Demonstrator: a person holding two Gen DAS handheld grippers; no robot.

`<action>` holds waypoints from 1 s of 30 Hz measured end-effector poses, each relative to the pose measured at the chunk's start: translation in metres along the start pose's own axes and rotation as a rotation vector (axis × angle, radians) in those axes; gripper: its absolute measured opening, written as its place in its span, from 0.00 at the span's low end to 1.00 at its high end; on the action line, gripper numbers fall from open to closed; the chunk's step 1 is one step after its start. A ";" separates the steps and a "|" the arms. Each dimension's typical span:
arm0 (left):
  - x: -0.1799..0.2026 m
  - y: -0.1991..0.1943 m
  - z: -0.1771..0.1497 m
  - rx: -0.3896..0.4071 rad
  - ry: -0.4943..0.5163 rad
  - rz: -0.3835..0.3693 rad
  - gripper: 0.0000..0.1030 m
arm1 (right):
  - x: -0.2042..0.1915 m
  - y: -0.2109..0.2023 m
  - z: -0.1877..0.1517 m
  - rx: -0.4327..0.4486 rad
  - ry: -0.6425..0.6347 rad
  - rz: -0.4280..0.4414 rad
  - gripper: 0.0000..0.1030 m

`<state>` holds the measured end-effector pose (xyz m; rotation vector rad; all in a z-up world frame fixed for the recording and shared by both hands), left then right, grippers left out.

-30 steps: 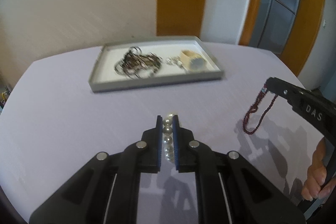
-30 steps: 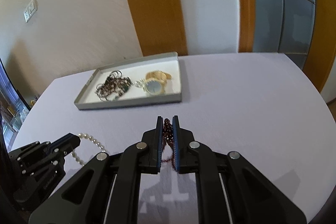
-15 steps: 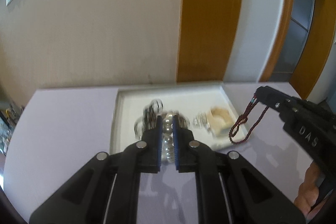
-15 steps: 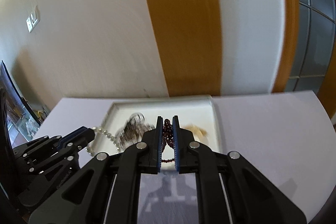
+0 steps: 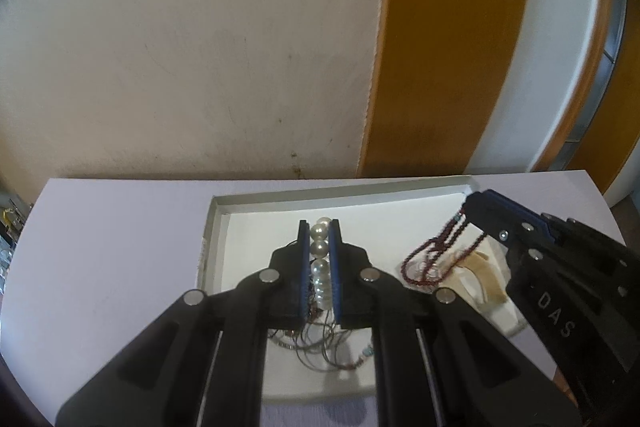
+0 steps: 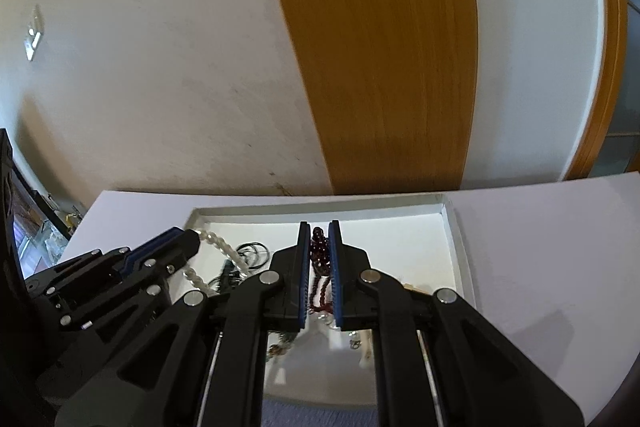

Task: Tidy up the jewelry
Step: 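Open both grippers to release the bracelet and necklace in the tray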

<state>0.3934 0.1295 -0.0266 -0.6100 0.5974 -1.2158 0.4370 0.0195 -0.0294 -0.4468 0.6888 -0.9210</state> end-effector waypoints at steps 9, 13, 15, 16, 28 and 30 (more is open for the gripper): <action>-0.002 0.018 -0.012 -0.022 -0.004 0.029 0.55 | 0.013 0.007 -0.012 -0.016 0.011 -0.036 0.46; -0.011 0.013 -0.016 -0.027 -0.024 0.034 0.73 | 0.020 -0.003 -0.014 0.002 0.018 -0.051 0.62; -0.014 0.008 -0.020 -0.022 -0.030 0.029 0.76 | 0.024 -0.012 -0.016 0.009 0.024 -0.045 0.63; -0.015 0.004 -0.023 -0.019 -0.028 0.031 0.78 | 0.026 -0.018 -0.018 0.015 0.021 -0.045 0.64; -0.023 -0.049 -0.080 -0.010 -0.049 0.018 0.88 | 0.039 -0.070 -0.062 0.033 0.019 -0.046 0.79; -0.026 -0.060 -0.093 -0.002 -0.065 0.019 0.90 | 0.039 -0.077 -0.069 0.037 0.027 -0.052 0.83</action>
Point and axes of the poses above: each gripper's, at about its wrist camera, not at the fingertips, and y roughly the way its jaws point, x to its right, z to its top, the point moved 5 cm from there along y, roughly the way its jaws point, and after that the axes turned 8 degrees about y, right-handed, at the moved point
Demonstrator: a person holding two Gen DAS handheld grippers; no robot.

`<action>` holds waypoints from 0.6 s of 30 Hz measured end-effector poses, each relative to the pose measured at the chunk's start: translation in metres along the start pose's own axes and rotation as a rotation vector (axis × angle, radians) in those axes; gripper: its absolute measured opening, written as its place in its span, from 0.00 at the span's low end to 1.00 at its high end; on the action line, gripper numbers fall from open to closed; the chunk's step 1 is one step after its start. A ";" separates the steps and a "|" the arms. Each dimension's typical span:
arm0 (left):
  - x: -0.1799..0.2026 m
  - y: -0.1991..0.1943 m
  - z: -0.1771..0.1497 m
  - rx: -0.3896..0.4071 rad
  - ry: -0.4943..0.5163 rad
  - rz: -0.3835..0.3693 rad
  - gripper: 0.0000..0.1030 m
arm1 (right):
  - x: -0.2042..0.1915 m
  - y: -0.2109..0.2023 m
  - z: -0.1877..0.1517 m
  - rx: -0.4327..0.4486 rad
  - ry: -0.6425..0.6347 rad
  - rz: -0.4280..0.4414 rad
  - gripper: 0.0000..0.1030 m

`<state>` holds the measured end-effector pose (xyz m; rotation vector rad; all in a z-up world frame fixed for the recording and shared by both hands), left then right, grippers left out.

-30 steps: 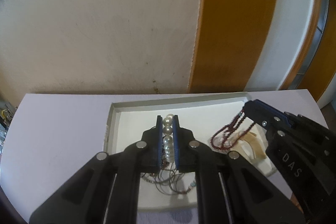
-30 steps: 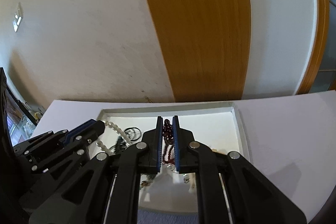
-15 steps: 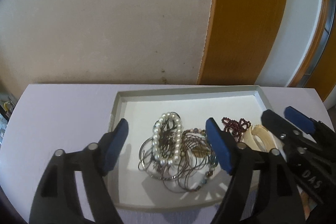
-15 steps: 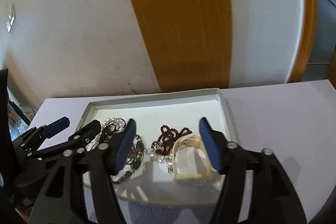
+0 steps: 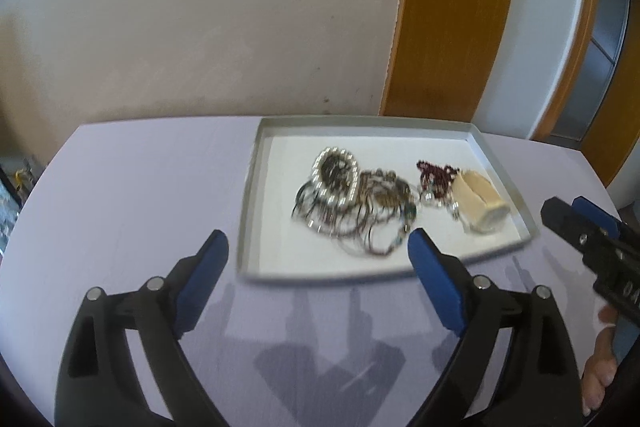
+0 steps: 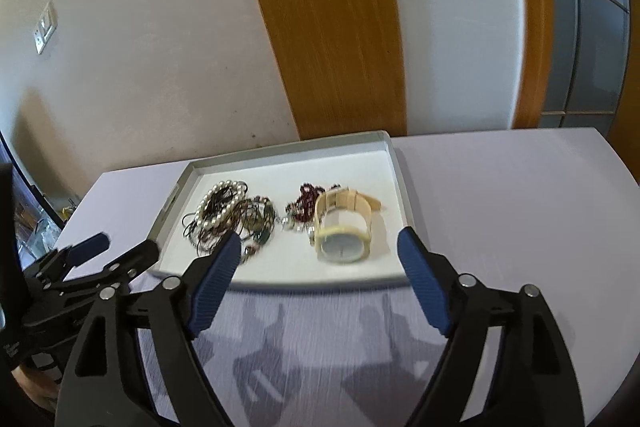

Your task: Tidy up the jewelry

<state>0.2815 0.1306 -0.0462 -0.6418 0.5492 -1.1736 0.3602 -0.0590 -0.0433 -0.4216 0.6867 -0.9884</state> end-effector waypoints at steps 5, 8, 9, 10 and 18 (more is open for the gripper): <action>-0.008 -0.018 -0.020 0.028 -0.046 -0.019 0.92 | 0.003 -0.015 -0.013 0.021 0.026 -0.034 0.90; -0.013 -0.016 -0.023 0.039 -0.072 -0.052 0.92 | 0.006 -0.018 -0.020 0.036 0.029 -0.052 0.93; -0.013 -0.014 -0.024 0.041 -0.076 -0.056 0.93 | 0.007 -0.018 -0.022 0.031 0.022 -0.061 0.93; -0.013 -0.011 -0.025 0.035 -0.075 -0.058 0.93 | 0.007 -0.017 -0.024 0.026 0.017 -0.068 0.93; -0.022 0.001 -0.033 -0.016 -0.079 -0.062 0.93 | 0.010 -0.011 -0.030 -0.019 0.012 -0.052 0.93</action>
Point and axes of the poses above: each gripper's, at about its wrist camera, not at the fingertips, and y roughly the way its jaws point, x to its right, z to its top, the point moved 5 cm from there along y, roughly the way its jaws point, and after that the axes turned 8 degrees about y, right-handed, at the moved point
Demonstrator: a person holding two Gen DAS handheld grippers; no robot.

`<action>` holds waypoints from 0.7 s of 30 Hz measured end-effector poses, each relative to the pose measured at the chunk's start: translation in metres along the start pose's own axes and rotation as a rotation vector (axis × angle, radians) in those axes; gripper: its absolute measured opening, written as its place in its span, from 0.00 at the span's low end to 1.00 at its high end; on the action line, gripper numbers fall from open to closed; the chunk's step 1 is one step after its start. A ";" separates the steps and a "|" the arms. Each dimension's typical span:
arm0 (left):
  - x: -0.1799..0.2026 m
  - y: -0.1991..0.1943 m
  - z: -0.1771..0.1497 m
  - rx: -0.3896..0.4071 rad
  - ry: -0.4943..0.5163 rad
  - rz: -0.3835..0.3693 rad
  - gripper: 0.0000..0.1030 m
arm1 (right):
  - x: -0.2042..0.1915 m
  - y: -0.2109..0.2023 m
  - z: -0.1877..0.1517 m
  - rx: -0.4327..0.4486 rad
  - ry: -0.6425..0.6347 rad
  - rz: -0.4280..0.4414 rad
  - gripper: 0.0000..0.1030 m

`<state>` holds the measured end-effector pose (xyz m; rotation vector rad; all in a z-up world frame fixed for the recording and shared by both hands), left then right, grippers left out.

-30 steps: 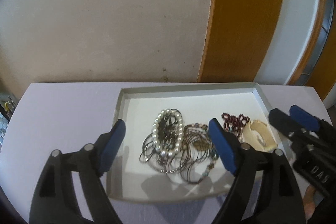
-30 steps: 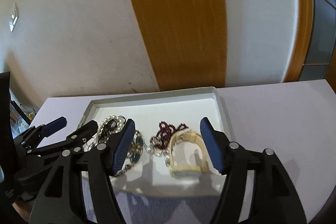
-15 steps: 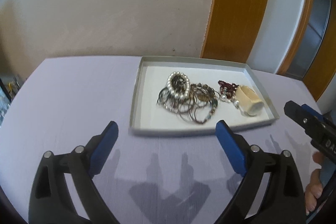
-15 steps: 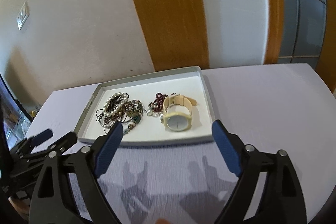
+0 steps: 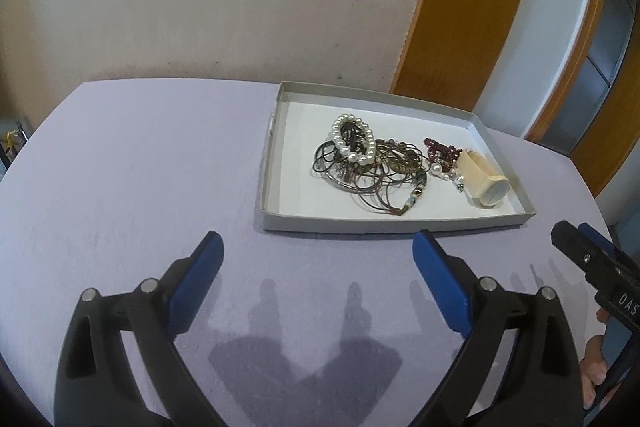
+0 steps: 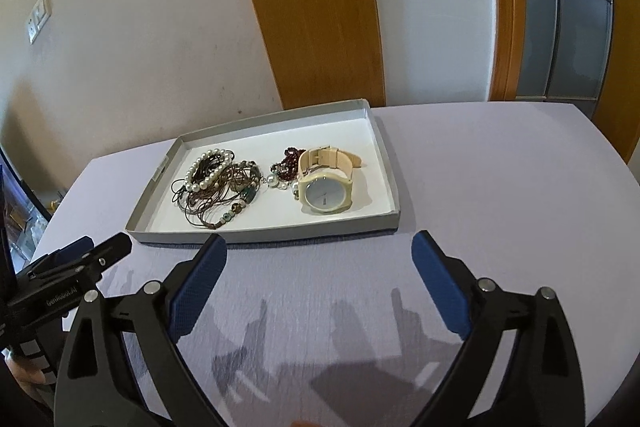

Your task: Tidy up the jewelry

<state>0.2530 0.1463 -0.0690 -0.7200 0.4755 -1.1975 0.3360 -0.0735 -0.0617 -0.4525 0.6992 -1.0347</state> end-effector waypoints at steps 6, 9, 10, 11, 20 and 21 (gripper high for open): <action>-0.001 -0.001 0.000 -0.002 0.005 -0.001 0.93 | -0.004 -0.002 -0.001 -0.015 -0.014 0.025 0.93; 0.003 0.000 -0.001 -0.006 0.018 -0.031 0.93 | -0.003 -0.002 -0.002 -0.024 -0.009 0.029 0.93; 0.004 0.000 -0.001 -0.011 0.018 -0.045 0.93 | -0.003 -0.002 -0.002 -0.027 -0.006 0.031 0.93; 0.005 0.000 -0.002 -0.016 0.017 -0.062 0.93 | -0.004 -0.002 -0.002 -0.028 -0.005 0.034 0.93; 0.008 0.000 -0.002 -0.023 0.021 -0.071 0.93 | -0.009 -0.005 -0.005 -0.027 -0.023 0.043 0.93; 0.008 0.001 -0.002 -0.025 0.021 -0.070 0.93 | -0.009 -0.005 -0.005 -0.026 -0.024 0.044 0.93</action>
Point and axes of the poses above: each gripper's, at about its wrist camera, not at the fingertips, and y roughly the way its jaws point, x to its right, z to its top, the point moved 5 cm from there along y, roughly the way its jaws point, and after that the axes turned 8 degrees about y, right-handed, at the moved point
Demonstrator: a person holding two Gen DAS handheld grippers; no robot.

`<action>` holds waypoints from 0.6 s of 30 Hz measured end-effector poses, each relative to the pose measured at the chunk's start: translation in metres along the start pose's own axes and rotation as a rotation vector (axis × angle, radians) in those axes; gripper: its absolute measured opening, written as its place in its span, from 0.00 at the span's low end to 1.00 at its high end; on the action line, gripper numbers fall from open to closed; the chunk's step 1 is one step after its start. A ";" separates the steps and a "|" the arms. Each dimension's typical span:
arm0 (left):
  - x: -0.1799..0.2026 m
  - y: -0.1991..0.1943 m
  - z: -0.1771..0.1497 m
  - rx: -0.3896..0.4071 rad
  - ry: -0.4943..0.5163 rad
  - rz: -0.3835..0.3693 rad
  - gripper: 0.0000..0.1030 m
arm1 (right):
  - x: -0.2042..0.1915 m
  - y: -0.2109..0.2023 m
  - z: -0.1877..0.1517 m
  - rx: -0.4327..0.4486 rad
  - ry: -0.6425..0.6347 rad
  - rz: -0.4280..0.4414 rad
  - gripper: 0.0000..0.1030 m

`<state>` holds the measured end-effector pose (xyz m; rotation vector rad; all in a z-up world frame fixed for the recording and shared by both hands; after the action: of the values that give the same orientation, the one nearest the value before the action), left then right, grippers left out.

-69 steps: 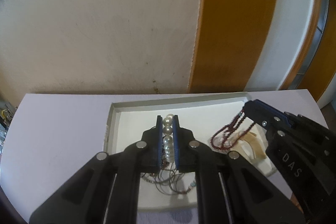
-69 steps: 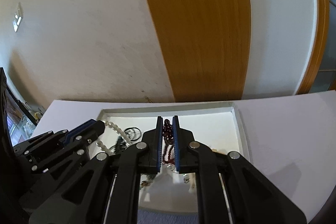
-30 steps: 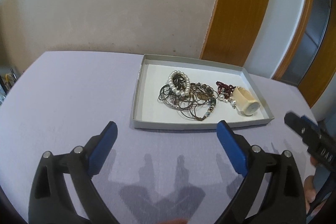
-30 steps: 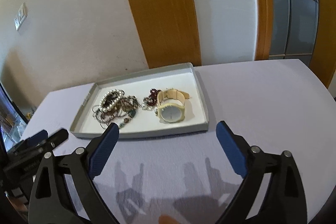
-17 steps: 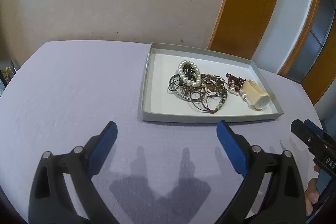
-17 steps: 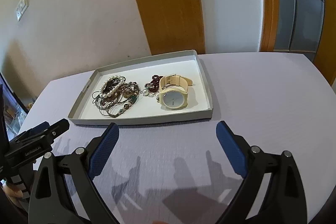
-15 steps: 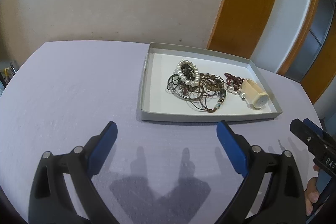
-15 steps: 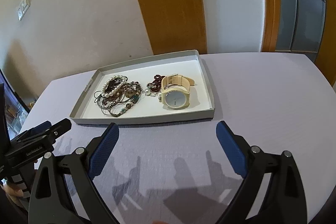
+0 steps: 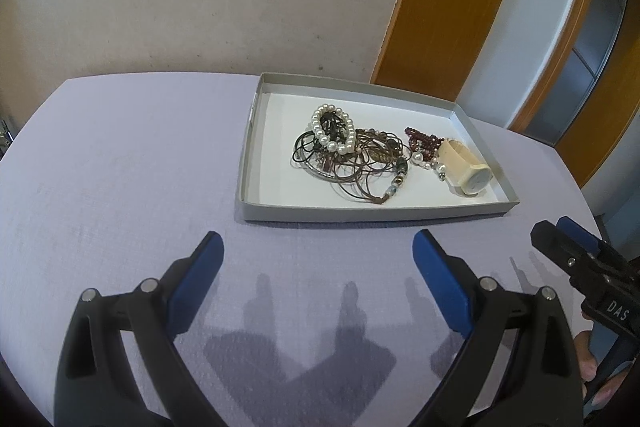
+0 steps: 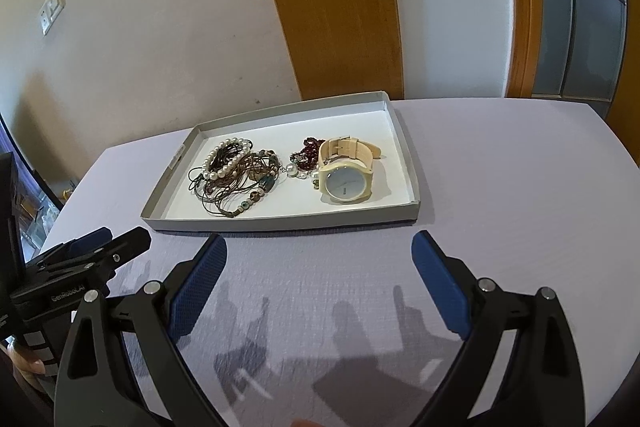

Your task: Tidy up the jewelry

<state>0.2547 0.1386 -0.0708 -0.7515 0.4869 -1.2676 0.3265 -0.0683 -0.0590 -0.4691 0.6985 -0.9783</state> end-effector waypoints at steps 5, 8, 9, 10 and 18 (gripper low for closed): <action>-0.002 0.001 0.000 -0.003 0.000 0.007 0.93 | -0.001 0.001 0.001 -0.004 0.001 0.002 0.93; -0.001 0.001 0.001 0.000 0.005 0.010 0.93 | -0.001 0.002 0.000 -0.008 0.000 0.003 0.93; -0.001 0.001 0.001 0.000 0.006 0.009 0.93 | -0.001 0.002 0.000 -0.009 0.000 0.003 0.93; -0.001 0.001 0.001 0.000 0.006 0.008 0.93 | -0.001 0.002 0.000 -0.010 0.000 0.003 0.93; 0.001 0.000 0.001 0.004 0.011 -0.008 0.93 | -0.003 0.003 -0.001 -0.014 -0.001 0.005 0.93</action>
<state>0.2556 0.1378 -0.0700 -0.7442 0.4905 -1.2803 0.3265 -0.0645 -0.0614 -0.4801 0.7058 -0.9694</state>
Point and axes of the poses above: each gripper's, at about its wrist camera, not at the fingertips, and y roughly the way its jaws point, x to its right, z to its top, the point moved 5 cm from there along y, roughly the way its jaws point, and after that the axes turned 8 degrees about y, right-handed, at the moved point
